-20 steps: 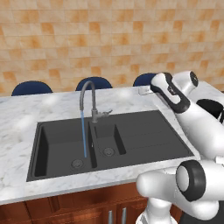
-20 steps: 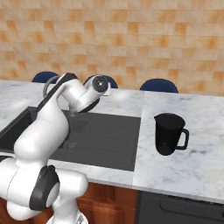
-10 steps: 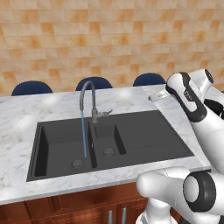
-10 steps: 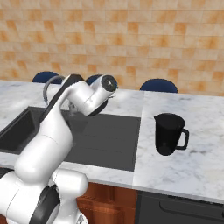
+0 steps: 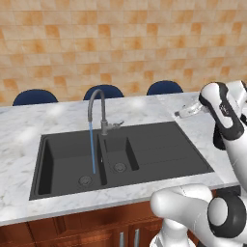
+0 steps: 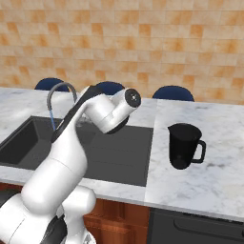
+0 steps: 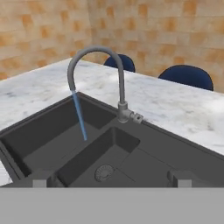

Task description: Turn on the sink faucet and place the jug under the water for a few seconds to fill it up.

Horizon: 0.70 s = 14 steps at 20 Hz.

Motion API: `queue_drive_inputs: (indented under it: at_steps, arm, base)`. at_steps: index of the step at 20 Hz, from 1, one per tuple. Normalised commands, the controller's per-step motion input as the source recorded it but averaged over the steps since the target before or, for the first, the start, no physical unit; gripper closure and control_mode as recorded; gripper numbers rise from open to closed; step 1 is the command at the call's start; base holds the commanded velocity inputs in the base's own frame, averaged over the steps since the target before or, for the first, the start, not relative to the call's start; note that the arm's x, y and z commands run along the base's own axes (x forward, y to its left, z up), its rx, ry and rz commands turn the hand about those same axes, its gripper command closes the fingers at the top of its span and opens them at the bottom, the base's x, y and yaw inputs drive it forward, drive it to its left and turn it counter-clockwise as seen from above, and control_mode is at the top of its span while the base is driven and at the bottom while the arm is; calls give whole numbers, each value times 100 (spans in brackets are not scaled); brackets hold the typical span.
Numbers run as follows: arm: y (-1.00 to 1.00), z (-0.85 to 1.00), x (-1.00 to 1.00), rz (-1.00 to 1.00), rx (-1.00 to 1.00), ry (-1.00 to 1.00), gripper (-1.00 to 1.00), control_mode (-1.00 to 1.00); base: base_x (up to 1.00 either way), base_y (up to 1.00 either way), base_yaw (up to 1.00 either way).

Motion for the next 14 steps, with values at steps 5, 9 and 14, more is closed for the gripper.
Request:
queue_drive_inputs:
  at_steps: [5, 9, 14]
  arm:
    - [-36, -29, -20, 17, -3, -11, -100, -100]
    - [-47, -24, -39, 10, -7, -15, -100, -100]
    - [-55, -11, -43, -1, -3, -16, -100, -100]
  base:
    - [0, 0, 0]
    - [0, 0, 0]
    - [0, 0, 0]
